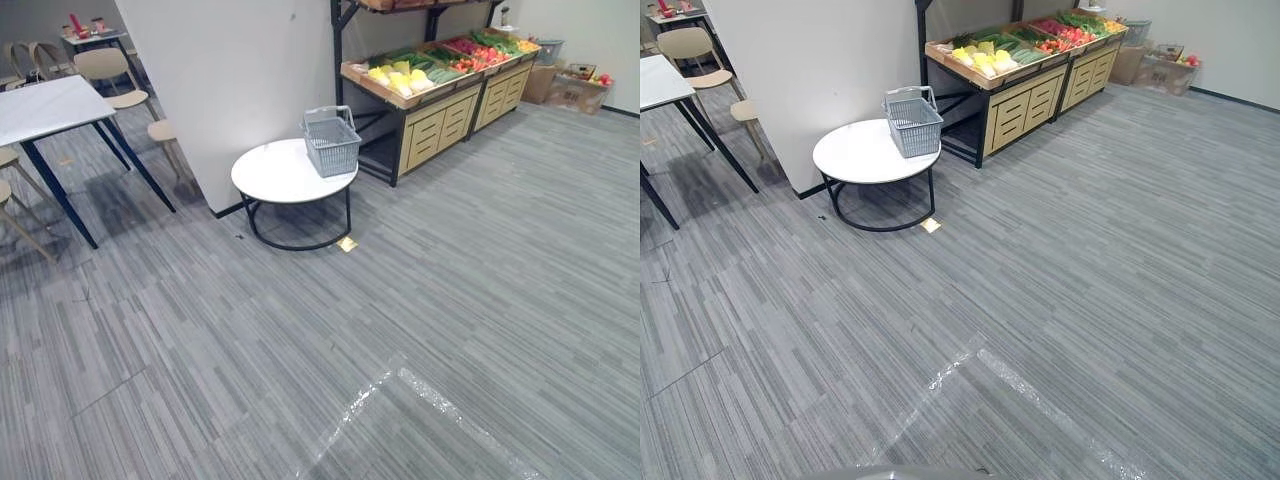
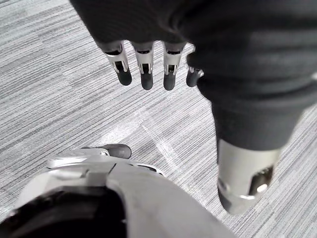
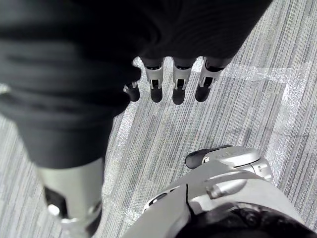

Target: Pick vegetable in the basket

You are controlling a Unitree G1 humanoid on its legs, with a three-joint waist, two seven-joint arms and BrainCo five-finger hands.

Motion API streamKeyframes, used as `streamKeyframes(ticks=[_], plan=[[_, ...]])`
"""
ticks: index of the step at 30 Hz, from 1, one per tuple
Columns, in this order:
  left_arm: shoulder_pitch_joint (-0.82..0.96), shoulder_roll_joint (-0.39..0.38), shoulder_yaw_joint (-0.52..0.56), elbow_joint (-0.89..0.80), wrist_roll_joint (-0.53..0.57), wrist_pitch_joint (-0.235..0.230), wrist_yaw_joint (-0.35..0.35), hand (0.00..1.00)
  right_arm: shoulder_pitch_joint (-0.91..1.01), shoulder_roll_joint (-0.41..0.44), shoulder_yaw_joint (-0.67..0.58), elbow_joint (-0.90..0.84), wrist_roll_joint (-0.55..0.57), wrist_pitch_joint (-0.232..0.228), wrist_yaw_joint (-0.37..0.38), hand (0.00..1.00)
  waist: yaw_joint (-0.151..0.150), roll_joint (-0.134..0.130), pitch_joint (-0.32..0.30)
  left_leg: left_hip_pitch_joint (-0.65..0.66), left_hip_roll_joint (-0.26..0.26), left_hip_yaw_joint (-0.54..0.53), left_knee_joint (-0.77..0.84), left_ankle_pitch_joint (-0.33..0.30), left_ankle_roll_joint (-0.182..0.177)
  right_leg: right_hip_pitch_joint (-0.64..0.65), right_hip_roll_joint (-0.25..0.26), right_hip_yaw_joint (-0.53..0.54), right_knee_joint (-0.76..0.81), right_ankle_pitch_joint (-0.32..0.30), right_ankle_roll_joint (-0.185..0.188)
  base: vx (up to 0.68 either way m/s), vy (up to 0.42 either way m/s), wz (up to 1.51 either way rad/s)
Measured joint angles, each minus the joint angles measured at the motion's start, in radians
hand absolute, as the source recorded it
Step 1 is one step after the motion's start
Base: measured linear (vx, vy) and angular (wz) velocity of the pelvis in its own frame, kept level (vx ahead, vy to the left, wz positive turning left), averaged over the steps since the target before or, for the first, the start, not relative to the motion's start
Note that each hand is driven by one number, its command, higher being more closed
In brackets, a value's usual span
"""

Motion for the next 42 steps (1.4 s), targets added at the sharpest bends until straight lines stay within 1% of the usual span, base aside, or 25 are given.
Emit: streamKeyframes(ticks=[3, 7, 13, 14, 16, 17, 19, 22, 25, 27, 42], plan=[[-0.013, 0.001, 0.0, 0.014, 0.0, -0.013, 0.0, 0.0, -0.019, 0.0, 0.0, 0.001, 0.0, -0.001, -0.001, 0.0, 0.0, -0.002, 0.01, 0.008, -0.001, 0.0, -0.004, -0.002, -0.004, 0.017, 0.001, -0.007, -0.018, 0.0, 0.001, 0.11, -0.001, 0.02], [-0.015, 0.001, -0.001, 0.014, 0.0, -0.019, 0.006, 0.0, -0.041, 0.001, -0.003, 0.001, 0.0, -0.003, -0.003, 0.0, 0.0, -0.003, 0.019, 0.037, 0.0, 0.005, -0.004, -0.014, -0.021, 0.05, 0.001, -0.007, -0.03, -0.001, 0.003, 0.03, -0.007, -0.02], [-0.017, 0.001, -0.001, 0.014, 0.0, -0.019, 0.008, 0.0, -0.05, 0.006, -0.023, -0.001, 0.0, -0.004, -0.003, 0.0, 0.0, -0.004, 0.022, 0.037, 0.002, 0.01, -0.003, -0.014, -0.021, 0.049, 0.002, -0.008, -0.03, -0.004, 0.007, -0.05, -0.02, -0.01], [-0.017, 0.001, -0.001, 0.014, 0.001, -0.018, 0.008, 0.0, -0.05, 0.006, -0.022, -0.002, 0.0, -0.005, -0.003, 0.0, 0.001, -0.01, 0.027, 0.04, 0.004, 0.016, -0.003, -0.013, -0.02, 0.049, 0.002, -0.007, -0.03, -0.004, 0.007, -0.09, -0.027, -0.06], [-0.017, 0.0, -0.001, 0.016, 0.001, -0.017, 0.008, 0.0, -0.049, 0.005, -0.019, -0.004, -0.001, -0.007, -0.002, 0.0, 0.001, -0.005, 0.033, 0.045, 0.004, 0.021, -0.004, -0.013, -0.02, 0.052, 0.003, -0.006, -0.03, -0.007, 0.012, -0.08, -0.028, -0.07], [-0.017, -0.001, -0.001, 0.018, 0.002, -0.017, 0.008, 0.0, -0.048, 0.005, -0.018, -0.004, 0.001, -0.016, 0.003, 0.0, 0.0, -0.012, 0.031, 0.047, 0.004, 0.022, -0.008, -0.013, -0.02, 0.051, 0.003, -0.006, -0.03, -0.008, 0.011, -0.07, -0.025, -0.03], [-0.018, -0.001, -0.001, 0.022, 0.002, -0.017, 0.008, 0.0, -0.044, 0.005, -0.018, -0.005, 0.001, -0.023, 0.011, 0.0, 0.0, -0.009, 0.032, 0.045, 0.004, 0.021, -0.013, -0.013, -0.019, 0.049, 0.003, -0.011, -0.035, -0.008, 0.011, -0.08, -0.023, 0.0], [-0.018, 0.0, 0.0, 0.023, 0.001, -0.017, 0.004, 0.0, -0.04, 0.006, -0.02, -0.004, 0.004, -0.023, 0.015, 0.0, 0.0, -0.013, 0.03, 0.033, 0.003, 0.017, -0.014, -0.013, -0.019, 0.048, -0.002, -0.036, -0.042, -0.008, 0.012, -0.04, -0.016, 0.04], [-0.019, 0.0, 0.001, 0.023, 0.0, -0.017, 0.0, 0.0, -0.033, 0.009, -0.031, 0.0, 0.039, -0.02, 0.017, 0.0, -0.001, -0.013, 0.029, 0.028, 0.002, 0.0, -0.015, -0.013, -0.018, 0.05, -0.002, -0.054, -0.05, -0.005, 0.015, 0.06, -0.011, 0.11], [-0.02, 0.0, 0.002, 0.024, 0.0, -0.017, -0.003, 0.0, -0.034, 0.009, -0.032, 0.002, 0.041, -0.019, 0.017, 0.0, -0.001, -0.013, 0.029, 0.025, 0.002, -0.002, -0.015, -0.007, -0.011, 0.05, -0.002, -0.06, -0.053, -0.001, 0.009, 0.07, -0.011, 0.1], [-0.028, 0.007, -0.001, 0.025, 0.001, -0.017, -0.006, 0.0, -0.071, 0.009, -0.038, 0.027, 0.043, -0.019, 0.016, 0.0, -0.001, -0.011, 0.034, 0.012, 0.006, 0.002, -0.011, -0.008, -0.012, 0.041, 0.001, -0.06, -0.053, -0.001, 0.01, 0.0, -0.01, 0.01]])
